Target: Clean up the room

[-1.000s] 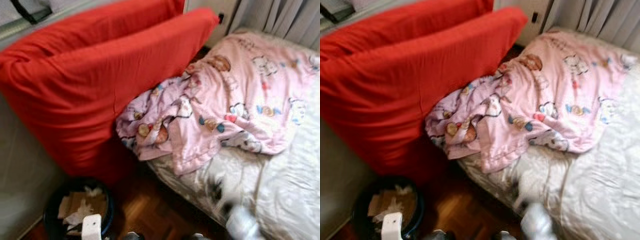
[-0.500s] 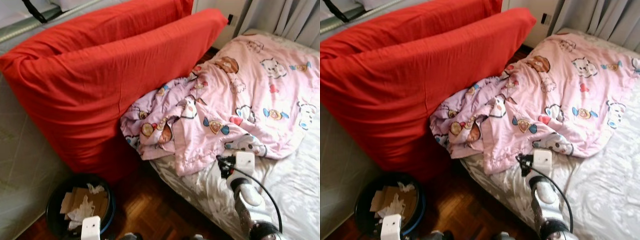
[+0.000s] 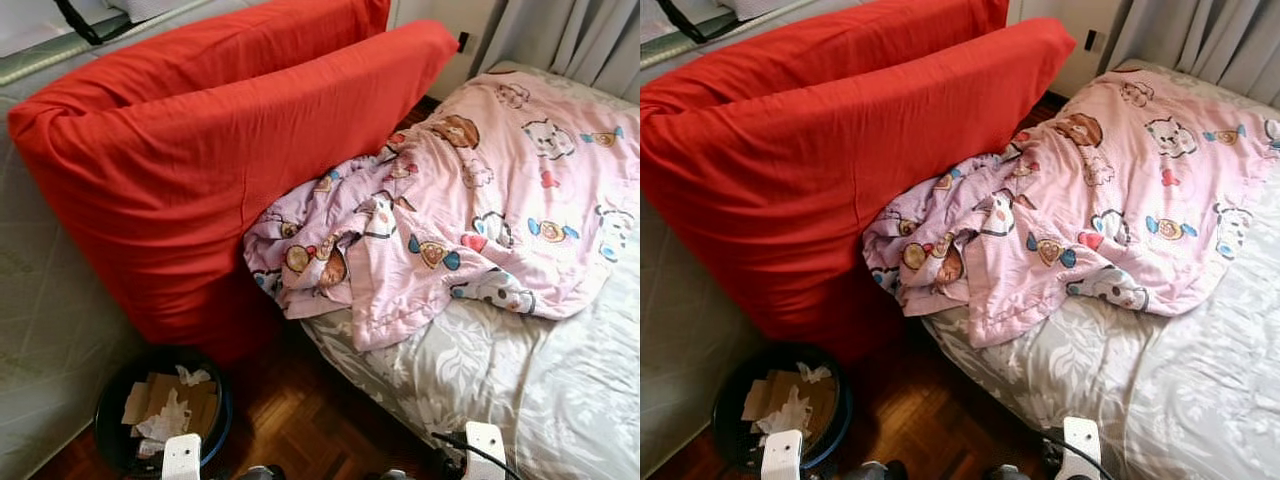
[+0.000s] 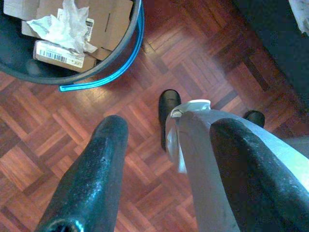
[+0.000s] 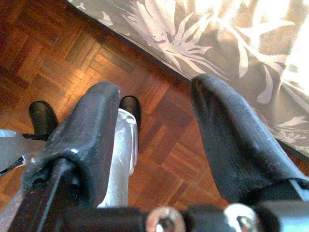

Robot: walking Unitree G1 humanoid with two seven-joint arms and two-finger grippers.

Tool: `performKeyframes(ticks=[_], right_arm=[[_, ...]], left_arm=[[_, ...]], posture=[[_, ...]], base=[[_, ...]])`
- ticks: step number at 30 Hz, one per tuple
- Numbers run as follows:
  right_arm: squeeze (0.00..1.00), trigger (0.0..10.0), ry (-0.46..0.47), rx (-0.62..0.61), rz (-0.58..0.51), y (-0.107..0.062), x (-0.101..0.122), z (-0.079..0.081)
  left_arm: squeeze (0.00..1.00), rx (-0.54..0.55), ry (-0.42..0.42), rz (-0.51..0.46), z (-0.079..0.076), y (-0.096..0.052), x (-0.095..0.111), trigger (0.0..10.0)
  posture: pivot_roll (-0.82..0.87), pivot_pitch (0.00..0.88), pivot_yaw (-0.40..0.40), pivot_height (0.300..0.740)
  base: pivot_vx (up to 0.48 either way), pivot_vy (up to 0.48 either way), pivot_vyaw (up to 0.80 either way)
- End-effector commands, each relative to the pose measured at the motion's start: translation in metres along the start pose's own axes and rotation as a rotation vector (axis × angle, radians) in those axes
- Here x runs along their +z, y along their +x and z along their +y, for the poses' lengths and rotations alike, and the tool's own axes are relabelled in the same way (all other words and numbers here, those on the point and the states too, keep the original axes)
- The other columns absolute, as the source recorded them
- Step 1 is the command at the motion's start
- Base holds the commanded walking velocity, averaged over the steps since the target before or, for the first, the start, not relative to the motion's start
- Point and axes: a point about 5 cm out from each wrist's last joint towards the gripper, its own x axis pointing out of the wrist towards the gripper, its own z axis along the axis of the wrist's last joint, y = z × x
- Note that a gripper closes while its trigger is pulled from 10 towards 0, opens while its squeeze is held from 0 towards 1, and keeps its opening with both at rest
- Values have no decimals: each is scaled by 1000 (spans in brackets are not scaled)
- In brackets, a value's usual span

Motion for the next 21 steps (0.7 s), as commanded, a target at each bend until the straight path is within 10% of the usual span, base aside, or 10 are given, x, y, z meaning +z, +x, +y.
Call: performKeyframes(ticks=[1, 21], right_arm=[[0, 10000, 14, -2, 6, -2, -4, -1], [0, 10000, 11, 1, 10, -1, -4, 0]], left_arm=[[0, -6, 16, 45, 1, -3, -11, 10000], [0, 1, 23, 50, 2, -3, -11, 10000]], posture=[[56, 173, -16, 719], [53, 196, -18, 719]], base=[[0, 0, 0], [0, 217, 0]])
